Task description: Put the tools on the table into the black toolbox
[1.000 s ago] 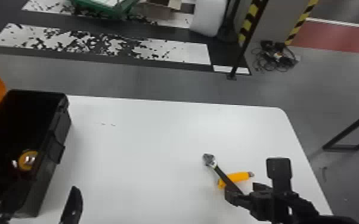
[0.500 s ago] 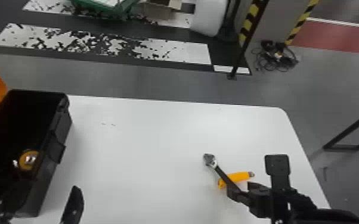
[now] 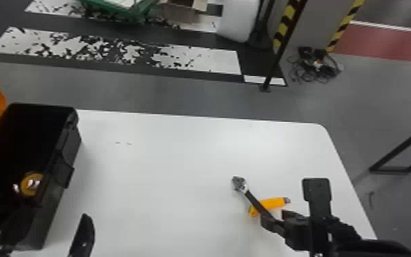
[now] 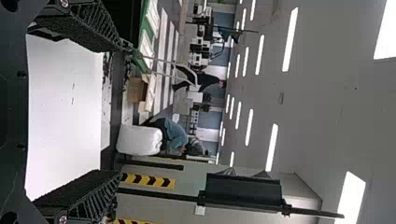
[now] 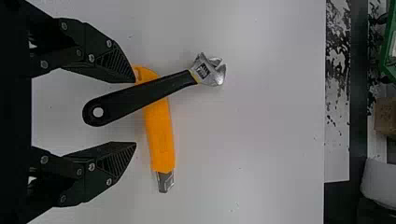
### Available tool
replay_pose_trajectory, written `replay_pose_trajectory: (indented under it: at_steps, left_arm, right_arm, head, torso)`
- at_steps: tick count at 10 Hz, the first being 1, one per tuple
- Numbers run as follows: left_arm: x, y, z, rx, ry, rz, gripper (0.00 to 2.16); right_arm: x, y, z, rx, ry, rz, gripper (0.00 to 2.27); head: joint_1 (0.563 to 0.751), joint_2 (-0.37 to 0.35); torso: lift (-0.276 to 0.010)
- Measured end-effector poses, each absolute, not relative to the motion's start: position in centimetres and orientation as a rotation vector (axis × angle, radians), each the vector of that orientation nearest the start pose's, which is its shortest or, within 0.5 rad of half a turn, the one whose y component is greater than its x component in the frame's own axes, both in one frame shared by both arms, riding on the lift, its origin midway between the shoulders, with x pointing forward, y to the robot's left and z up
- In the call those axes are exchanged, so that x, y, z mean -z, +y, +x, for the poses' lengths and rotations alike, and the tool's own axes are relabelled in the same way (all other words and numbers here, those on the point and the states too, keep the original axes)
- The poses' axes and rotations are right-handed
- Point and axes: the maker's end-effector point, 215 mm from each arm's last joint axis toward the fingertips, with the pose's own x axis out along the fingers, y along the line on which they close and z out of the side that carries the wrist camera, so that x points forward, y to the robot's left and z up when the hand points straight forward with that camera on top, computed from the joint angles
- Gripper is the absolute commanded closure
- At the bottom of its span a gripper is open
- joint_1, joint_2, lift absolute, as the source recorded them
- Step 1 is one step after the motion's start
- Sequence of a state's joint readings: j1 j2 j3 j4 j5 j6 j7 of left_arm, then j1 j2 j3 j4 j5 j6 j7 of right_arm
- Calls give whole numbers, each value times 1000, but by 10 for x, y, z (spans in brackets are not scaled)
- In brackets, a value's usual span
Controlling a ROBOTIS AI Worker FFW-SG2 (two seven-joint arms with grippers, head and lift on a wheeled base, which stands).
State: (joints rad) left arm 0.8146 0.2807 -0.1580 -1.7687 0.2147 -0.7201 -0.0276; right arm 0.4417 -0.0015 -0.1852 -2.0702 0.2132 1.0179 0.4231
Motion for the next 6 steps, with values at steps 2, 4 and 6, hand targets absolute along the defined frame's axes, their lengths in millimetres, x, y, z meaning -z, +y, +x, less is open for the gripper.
replay_pose_trajectory:
  at_steps: [2, 4, 6]
  left_arm:
    - [393, 204, 286, 207, -61, -102, 60]
    - [392, 204, 286, 208, -61, -102, 60]
    - [392, 205, 287, 206, -63, -105, 60]
  right_arm:
    - [561, -292, 326, -82, 985, 22, 758]
    - [563, -291, 325, -83, 997, 25, 751]
    - [566, -286, 319, -89, 1022, 31, 535]
  head:
    - [695, -170]
    - [695, -168]
    - [695, -159]
  torso:
    - [-39]
    - [-39]
    - [-39]
